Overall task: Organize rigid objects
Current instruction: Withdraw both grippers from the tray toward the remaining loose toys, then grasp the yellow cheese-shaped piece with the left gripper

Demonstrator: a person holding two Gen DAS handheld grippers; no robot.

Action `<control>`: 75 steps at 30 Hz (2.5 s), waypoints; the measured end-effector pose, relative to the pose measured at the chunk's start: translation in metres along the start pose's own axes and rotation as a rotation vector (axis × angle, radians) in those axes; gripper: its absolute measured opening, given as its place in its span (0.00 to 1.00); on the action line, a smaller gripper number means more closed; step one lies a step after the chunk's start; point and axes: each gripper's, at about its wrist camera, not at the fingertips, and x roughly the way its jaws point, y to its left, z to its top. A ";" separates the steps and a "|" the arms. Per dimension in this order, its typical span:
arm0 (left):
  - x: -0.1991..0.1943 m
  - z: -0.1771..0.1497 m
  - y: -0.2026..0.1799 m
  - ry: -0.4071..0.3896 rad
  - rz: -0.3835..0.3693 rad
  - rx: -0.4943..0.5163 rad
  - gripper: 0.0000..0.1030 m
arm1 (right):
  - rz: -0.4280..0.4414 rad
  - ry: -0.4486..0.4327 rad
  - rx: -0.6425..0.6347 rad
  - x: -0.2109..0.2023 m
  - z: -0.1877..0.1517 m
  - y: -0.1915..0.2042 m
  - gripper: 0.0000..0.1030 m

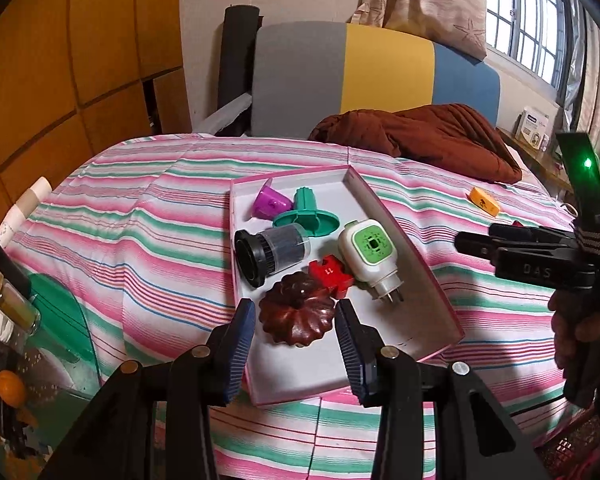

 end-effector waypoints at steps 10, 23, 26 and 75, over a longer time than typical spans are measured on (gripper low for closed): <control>0.000 0.007 -0.019 0.004 -0.024 0.038 0.40 | -0.209 0.022 0.162 -0.018 -0.016 -0.121 0.72; 0.005 0.039 -0.082 0.012 -0.141 0.117 0.49 | -0.440 -0.121 0.703 -0.075 -0.056 -0.277 0.76; 0.013 0.051 -0.108 0.034 -0.204 0.136 0.54 | -0.440 -0.131 0.737 -0.080 -0.058 -0.283 0.77; 0.262 0.132 -0.339 0.220 -0.341 0.430 0.65 | -0.242 -0.180 0.889 -0.083 -0.065 -0.294 0.81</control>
